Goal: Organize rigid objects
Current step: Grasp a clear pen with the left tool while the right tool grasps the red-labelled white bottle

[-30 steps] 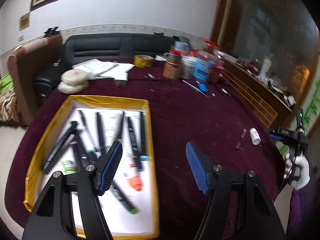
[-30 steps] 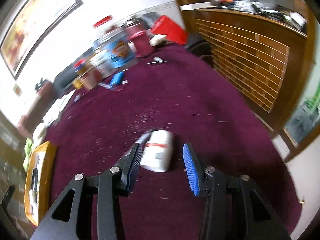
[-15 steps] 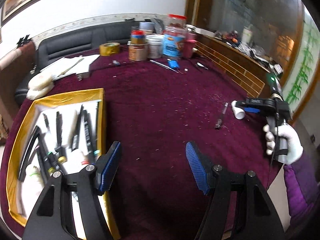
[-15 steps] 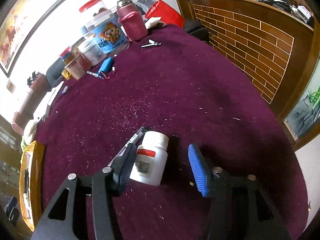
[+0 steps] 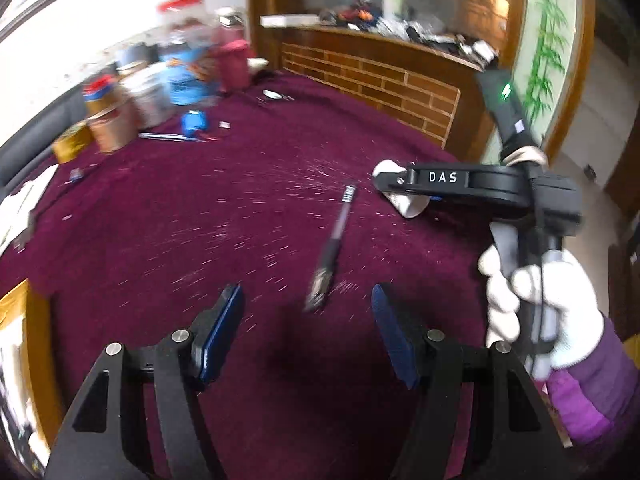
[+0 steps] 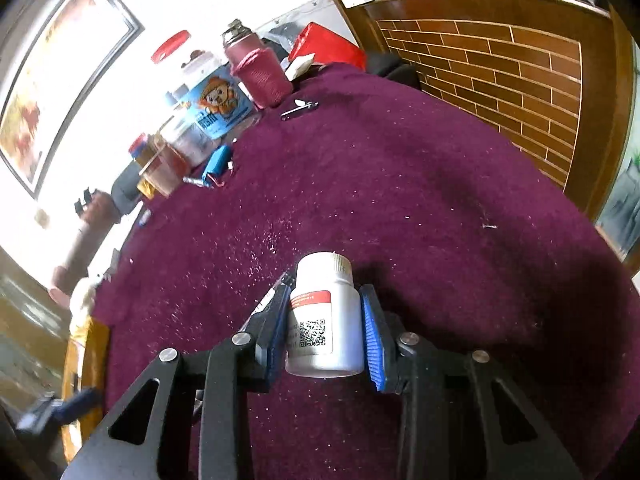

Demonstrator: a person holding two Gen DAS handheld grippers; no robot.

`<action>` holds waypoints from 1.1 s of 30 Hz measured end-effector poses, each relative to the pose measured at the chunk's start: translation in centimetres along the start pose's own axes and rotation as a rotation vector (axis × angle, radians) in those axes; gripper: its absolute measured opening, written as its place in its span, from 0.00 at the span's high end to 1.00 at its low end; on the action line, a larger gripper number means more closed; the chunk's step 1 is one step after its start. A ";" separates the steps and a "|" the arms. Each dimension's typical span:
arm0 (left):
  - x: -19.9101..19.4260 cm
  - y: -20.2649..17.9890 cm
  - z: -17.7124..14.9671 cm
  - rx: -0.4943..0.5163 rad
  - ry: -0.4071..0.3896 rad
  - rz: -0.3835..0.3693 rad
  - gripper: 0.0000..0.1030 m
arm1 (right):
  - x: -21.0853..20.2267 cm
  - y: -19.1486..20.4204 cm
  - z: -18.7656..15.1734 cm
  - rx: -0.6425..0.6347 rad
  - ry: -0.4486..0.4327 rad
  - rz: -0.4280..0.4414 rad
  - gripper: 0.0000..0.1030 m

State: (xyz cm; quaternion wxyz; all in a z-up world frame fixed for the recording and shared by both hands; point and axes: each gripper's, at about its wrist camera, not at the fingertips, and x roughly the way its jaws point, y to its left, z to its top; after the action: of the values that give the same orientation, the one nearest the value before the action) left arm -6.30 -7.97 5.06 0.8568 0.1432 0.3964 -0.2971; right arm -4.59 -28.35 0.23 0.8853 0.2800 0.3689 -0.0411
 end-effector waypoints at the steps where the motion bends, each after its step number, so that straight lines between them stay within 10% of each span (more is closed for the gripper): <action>1: 1.5 -0.6 0.6 0.013 0.020 -0.010 0.37 | 0.0 0.1 0.1 -0.001 0.001 0.000 0.70; 9: 6.9 -0.9 2.1 0.031 0.094 -0.035 0.90 | 0.1 0.2 0.0 -0.001 0.008 0.025 0.70; 17: 5.3 0.7 0.9 -0.020 0.125 -0.052 0.89 | 0.3 0.3 0.1 -0.003 0.011 0.030 0.70; 21: 6.7 -0.2 1.4 -0.004 0.102 -0.044 0.67 | 0.3 0.3 0.1 -0.003 0.010 0.030 0.70; 24: 6.8 -1.0 1.2 0.026 0.082 -0.026 0.93 | 0.3 0.3 0.2 -0.002 0.010 0.029 0.70; 33: -0.4 5.5 -1.6 -0.224 -0.030 -0.127 0.93 | 0.4 0.3 0.1 -0.003 0.007 0.016 0.70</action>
State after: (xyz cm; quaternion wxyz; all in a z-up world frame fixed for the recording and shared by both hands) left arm -4.08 -2.72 4.37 0.8529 0.0167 0.4223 -0.3066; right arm -4.19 -28.12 0.17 0.8848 0.2815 0.3698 -0.0326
